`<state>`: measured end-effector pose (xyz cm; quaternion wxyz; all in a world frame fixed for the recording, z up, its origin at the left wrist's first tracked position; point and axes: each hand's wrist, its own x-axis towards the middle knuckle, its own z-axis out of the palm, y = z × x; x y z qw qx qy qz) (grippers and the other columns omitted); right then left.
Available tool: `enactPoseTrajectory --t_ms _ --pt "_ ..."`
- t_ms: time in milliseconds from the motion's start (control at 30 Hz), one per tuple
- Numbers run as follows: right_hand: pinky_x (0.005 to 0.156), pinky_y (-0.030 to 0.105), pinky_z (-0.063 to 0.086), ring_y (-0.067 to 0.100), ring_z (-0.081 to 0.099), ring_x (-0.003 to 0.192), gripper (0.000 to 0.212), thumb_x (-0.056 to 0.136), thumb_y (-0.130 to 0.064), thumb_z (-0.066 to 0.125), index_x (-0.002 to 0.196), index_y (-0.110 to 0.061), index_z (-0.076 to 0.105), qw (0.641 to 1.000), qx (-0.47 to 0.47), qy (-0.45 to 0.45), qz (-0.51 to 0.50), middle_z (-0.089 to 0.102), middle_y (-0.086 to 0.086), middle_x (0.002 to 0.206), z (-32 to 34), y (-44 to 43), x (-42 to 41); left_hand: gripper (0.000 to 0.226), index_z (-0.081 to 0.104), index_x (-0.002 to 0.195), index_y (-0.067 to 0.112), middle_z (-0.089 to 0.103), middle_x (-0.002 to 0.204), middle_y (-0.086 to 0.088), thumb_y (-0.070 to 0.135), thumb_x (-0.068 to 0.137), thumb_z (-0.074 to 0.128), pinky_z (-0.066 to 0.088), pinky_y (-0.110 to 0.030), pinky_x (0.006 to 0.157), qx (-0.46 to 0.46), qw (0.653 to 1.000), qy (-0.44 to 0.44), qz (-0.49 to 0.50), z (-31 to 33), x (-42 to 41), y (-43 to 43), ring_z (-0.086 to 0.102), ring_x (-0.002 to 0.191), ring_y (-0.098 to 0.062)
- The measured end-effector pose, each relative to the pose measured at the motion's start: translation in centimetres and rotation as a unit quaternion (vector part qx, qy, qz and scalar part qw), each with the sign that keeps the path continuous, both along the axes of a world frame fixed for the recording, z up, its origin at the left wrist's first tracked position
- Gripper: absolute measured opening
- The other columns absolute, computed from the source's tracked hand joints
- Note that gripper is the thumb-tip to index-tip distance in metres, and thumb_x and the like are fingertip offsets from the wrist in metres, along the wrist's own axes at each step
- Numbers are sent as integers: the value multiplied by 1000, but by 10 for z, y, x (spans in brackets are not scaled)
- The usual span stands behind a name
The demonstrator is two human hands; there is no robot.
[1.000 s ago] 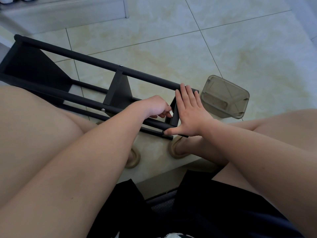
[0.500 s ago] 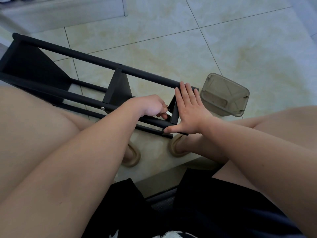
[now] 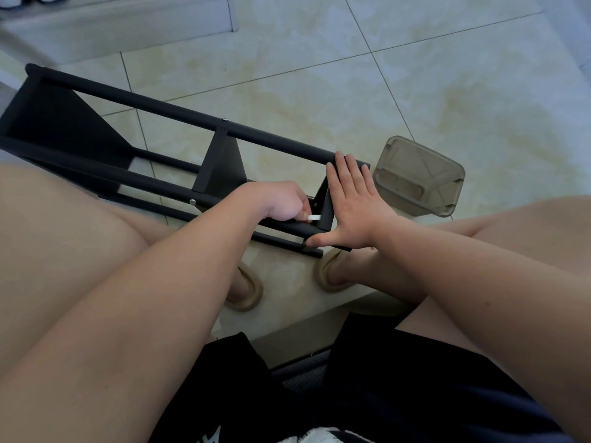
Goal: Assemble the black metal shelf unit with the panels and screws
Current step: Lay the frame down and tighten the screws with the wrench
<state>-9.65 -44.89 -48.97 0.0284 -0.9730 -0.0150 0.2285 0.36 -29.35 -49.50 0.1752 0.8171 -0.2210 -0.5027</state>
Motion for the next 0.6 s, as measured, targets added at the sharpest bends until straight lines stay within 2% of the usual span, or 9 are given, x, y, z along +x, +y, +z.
enactPoseTrajectory --t_ms 200,267,367,467,600 --pt "124 50 -14 31 -30 150 150 54 -102 28 157 -5 -19 1000 3 -1 0 -31 17 163 -1 0 0 14 64 87 30 58 84 17 20 96 61 37 -31 84 1 1000 3 -17 0 0 0 52 87 -13" --pt "124 50 -13 31 -30 150 149 54 -102 29 157 -5 -19 1000 4 0 -1 -31 16 163 -1 -1 1 15 67 83 30 62 82 17 20 94 64 42 -31 83 -15 1000 -17 -11 3 1 2 57 87 -14" --pt "124 50 -13 31 -30 150 149 56 -102 32 157 -5 -18 1000 4 -1 0 -30 17 163 -1 -1 1 21 70 74 32 73 85 8 16 87 68 52 -32 85 -37 998 -55 8 6 5 3 66 88 -16" --pt "124 50 -14 31 -30 150 149 57 -101 33 157 -4 -18 1000 3 -2 0 -31 17 163 -1 -1 1 23 68 75 36 69 91 9 15 85 70 46 -30 80 -25 996 -87 -3 6 8 3 63 92 -17" --pt "124 50 -13 32 -29 151 150 55 -102 31 157 -4 -18 1000 6 -2 -1 -30 17 163 -1 -2 2 23 66 74 38 64 88 17 21 90 66 44 -30 84 -54 998 -34 29 2 7 -2 60 93 -14"
